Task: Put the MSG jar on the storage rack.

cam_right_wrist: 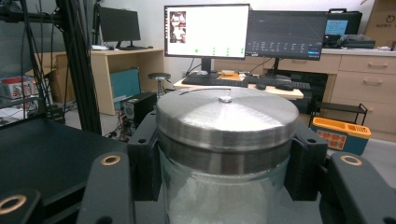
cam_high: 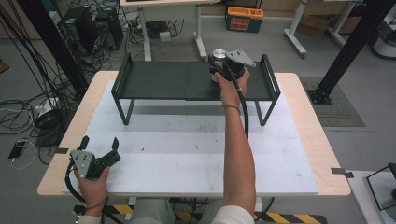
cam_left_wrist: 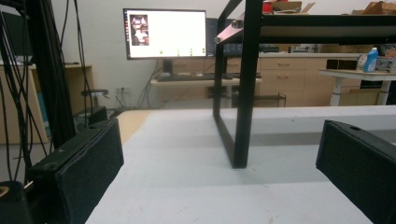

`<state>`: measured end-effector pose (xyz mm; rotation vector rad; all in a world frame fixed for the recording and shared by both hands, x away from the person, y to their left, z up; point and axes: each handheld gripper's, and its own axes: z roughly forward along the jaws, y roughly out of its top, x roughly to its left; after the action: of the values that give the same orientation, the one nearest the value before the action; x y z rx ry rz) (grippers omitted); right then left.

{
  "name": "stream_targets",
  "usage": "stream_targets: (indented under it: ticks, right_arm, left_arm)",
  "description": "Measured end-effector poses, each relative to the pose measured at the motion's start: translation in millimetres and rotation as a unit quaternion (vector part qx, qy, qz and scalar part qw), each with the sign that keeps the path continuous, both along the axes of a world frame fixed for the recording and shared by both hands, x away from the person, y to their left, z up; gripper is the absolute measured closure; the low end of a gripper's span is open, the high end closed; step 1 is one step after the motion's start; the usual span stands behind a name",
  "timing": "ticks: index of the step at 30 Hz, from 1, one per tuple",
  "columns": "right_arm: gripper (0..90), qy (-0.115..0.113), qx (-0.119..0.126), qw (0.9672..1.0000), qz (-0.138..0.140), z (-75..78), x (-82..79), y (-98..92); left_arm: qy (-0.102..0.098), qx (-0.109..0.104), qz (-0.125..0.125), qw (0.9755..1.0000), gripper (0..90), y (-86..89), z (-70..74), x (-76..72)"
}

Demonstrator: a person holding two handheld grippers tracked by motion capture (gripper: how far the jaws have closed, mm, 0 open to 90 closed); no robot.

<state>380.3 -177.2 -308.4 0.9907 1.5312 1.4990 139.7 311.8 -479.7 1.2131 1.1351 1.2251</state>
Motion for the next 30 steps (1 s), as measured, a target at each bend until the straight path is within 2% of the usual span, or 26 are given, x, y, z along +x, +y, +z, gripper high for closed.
stream_targets:
  ticks: [5,11,19,21,22,23,24,28,29,30]
  right_arm:
    - [42.1,0.004,-0.006,1.0000,0.002,-0.5,1.2,0.0]
    - [42.1,0.002,0.008,1.0000,0.003,-4.8,1.8,-0.3]
    - [41.3,-0.001,0.013,0.9999,0.006,-7.7,1.8,-1.0]
    - [38.9,0.001,0.020,0.9998,0.008,-8.2,2.0,-1.6]
    - [32.3,0.008,0.046,0.9989,0.007,-10.3,1.5,-0.9]
    - [24.8,0.008,0.049,0.9988,0.005,-10.5,0.8,-0.2]
    - [21.9,0.010,0.051,0.9986,0.004,-10.4,0.4,0.1]
    - [17.5,0.008,0.046,0.9989,0.002,-9.0,-1.1,0.7]
    - [15.7,0.001,0.029,0.9996,-0.003,-6.5,-3.2,2.2]
    - [15.7,0.001,0.029,0.9996,-0.003,-6.5,-3.2,2.2]
  left_arm:
    - [-0.001,-0.001,0.001,1.0000,1.2,-0.2,-0.2,0.1]
    - [0.000,-0.002,0.001,1.0000,1.2,-0.1,-0.1,0.0]
    - [0.000,-0.002,0.001,1.0000,1.2,0.2,0.1,0.1]
    - [0.000,-0.003,0.001,1.0000,1.2,0.1,0.1,0.1]
    - [0.001,-0.002,0.001,1.0000,1.2,0.0,0.1,0.1]
    - [0.000,-0.003,0.001,1.0000,1.2,0.1,0.1,0.1]
    - [0.000,-0.003,0.001,1.0000,1.2,0.1,0.0,0.1]
    - [0.002,-0.002,0.001,1.0000,1.2,0.1,0.4,0.1]
    - [0.002,-0.003,0.001,1.0000,1.2,-0.1,0.5,0.1]
    - [0.002,-0.003,0.001,1.0000,1.2,0.0,0.6,0.1]
